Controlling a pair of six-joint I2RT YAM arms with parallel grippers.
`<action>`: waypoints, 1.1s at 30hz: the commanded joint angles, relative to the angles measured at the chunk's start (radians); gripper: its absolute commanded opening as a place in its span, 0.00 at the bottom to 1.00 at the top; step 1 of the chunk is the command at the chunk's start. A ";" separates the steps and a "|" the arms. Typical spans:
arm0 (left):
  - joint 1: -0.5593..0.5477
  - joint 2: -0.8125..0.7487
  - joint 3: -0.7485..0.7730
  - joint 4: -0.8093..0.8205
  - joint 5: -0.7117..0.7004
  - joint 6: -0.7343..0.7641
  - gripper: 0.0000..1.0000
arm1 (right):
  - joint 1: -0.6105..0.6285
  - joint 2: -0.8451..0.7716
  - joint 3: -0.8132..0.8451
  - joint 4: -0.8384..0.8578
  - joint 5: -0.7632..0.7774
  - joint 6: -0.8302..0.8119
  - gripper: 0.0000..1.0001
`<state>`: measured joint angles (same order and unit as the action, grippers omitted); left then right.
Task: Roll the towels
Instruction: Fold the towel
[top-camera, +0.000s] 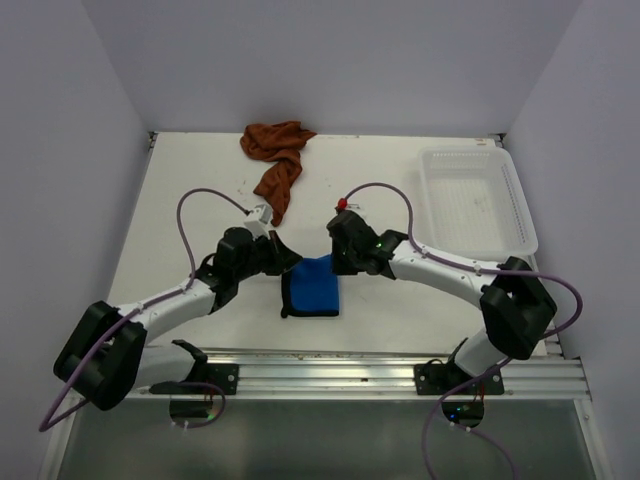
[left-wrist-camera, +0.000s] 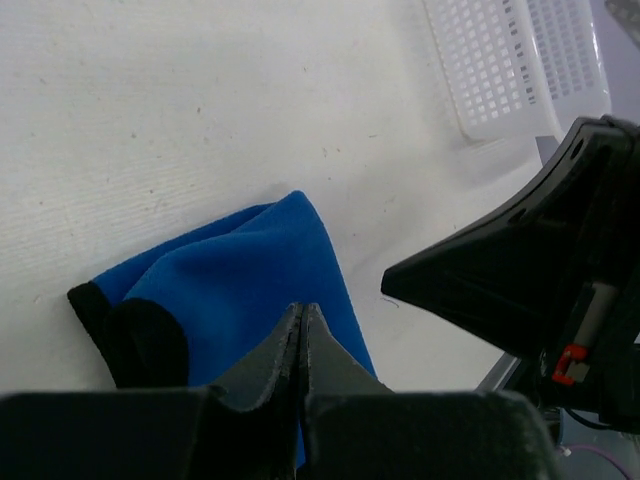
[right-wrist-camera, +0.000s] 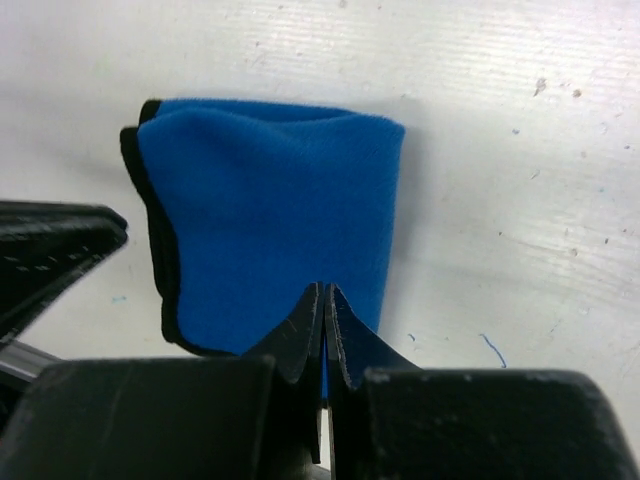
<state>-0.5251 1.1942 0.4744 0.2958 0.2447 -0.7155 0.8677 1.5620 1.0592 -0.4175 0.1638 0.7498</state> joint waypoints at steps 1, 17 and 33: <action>-0.006 0.065 -0.023 0.178 0.085 -0.027 0.02 | -0.041 0.000 -0.011 0.077 -0.044 0.033 0.00; -0.004 0.242 -0.037 0.088 -0.165 0.109 0.00 | -0.113 0.128 0.050 0.151 -0.136 0.040 0.00; -0.006 0.211 -0.085 0.083 -0.217 0.136 0.00 | -0.124 0.256 0.056 0.189 -0.153 0.037 0.02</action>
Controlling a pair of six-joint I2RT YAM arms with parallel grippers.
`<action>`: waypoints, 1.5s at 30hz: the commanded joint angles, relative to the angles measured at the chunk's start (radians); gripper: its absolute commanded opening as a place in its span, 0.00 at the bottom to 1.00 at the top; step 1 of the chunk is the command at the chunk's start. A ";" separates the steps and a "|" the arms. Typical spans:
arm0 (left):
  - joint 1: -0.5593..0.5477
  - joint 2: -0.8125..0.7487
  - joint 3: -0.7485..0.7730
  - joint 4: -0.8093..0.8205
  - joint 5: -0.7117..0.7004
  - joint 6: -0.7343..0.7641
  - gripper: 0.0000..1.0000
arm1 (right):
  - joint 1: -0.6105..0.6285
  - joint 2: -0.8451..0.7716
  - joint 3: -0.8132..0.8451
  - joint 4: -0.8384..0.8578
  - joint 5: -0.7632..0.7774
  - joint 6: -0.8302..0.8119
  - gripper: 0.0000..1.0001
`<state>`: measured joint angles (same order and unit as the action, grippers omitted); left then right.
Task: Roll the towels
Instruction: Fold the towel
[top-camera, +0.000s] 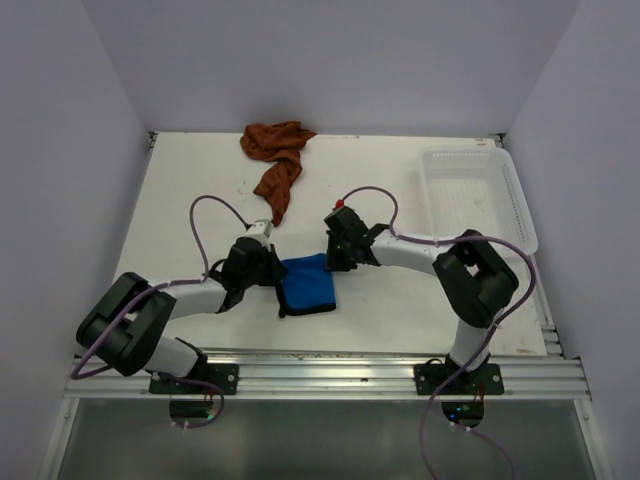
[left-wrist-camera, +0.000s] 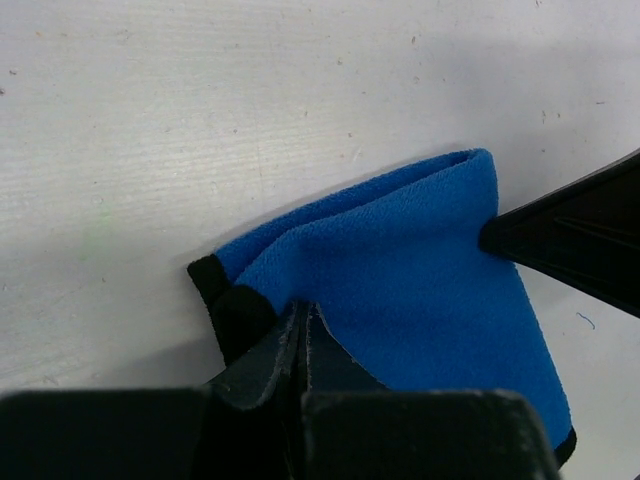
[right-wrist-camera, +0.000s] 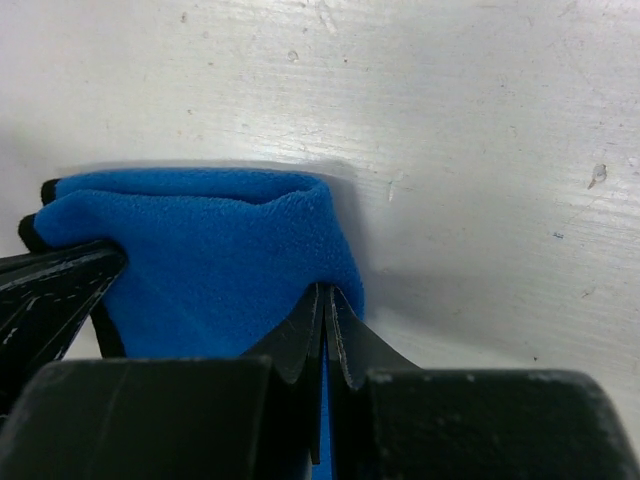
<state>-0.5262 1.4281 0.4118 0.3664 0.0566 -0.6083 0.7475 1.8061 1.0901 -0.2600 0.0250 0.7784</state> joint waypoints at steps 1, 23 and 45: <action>-0.005 -0.024 -0.022 0.014 -0.029 0.030 0.00 | -0.002 0.015 0.025 0.028 -0.013 0.007 0.02; -0.006 -0.078 -0.028 0.025 0.014 0.010 0.00 | 0.110 -0.215 -0.012 -0.097 0.062 -0.015 0.10; -0.006 -0.133 -0.042 -0.014 -0.008 0.015 0.00 | 0.185 -0.281 -0.185 -0.080 0.121 0.021 0.09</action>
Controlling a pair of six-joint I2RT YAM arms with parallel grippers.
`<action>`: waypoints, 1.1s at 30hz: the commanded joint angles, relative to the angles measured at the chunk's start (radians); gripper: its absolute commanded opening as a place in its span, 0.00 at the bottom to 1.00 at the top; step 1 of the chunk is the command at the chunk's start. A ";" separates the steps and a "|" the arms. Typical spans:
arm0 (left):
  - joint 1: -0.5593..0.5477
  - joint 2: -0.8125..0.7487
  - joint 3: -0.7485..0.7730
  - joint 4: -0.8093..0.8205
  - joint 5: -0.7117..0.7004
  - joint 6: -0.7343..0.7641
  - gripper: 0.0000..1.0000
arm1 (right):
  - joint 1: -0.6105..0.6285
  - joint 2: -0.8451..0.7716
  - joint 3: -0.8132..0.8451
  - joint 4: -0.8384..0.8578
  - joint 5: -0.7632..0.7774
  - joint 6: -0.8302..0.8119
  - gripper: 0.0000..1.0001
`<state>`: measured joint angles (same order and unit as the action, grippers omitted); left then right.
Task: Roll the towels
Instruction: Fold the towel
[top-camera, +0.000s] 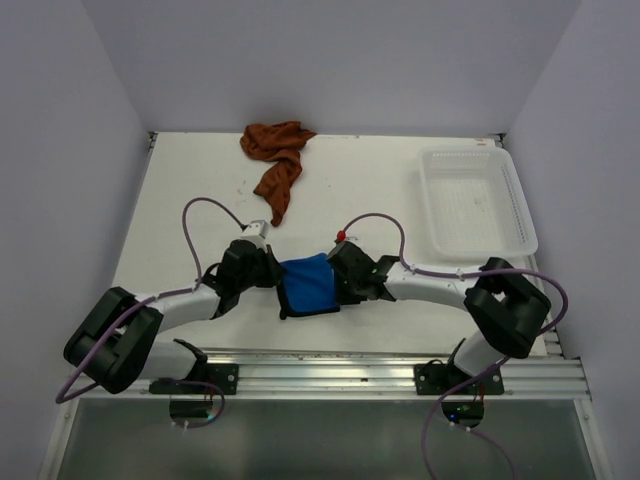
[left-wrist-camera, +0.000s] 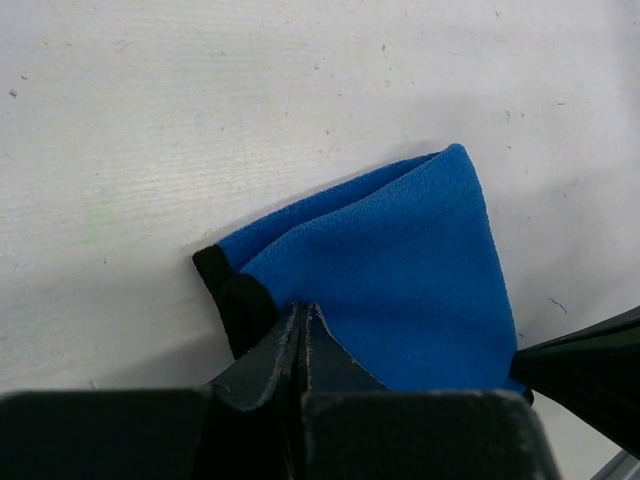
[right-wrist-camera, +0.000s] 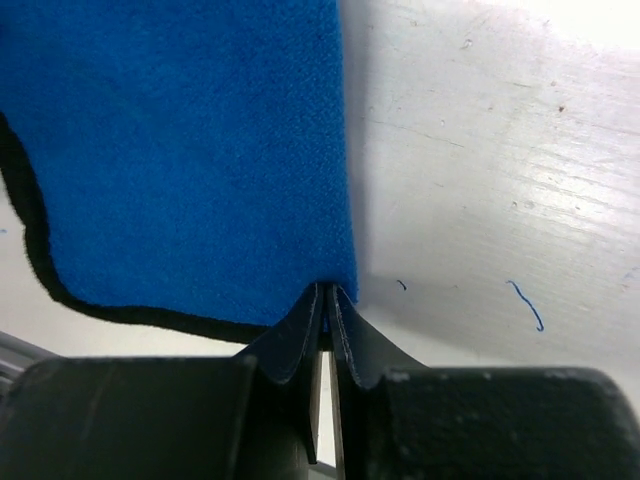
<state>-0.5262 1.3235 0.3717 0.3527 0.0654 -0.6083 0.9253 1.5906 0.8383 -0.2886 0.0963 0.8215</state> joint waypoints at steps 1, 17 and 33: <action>-0.006 -0.032 0.001 -0.004 -0.018 0.016 0.00 | 0.006 -0.082 0.079 -0.067 0.055 -0.030 0.10; -0.008 -0.122 0.139 -0.150 -0.012 0.059 0.22 | -0.009 -0.270 -0.129 0.110 0.057 0.194 0.48; -0.008 -0.064 0.139 -0.107 0.051 0.016 0.29 | -0.100 -0.232 -0.433 0.548 -0.089 0.433 0.52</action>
<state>-0.5270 1.2423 0.5140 0.2016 0.0959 -0.5831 0.8299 1.3190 0.4187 0.1455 0.0475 1.1980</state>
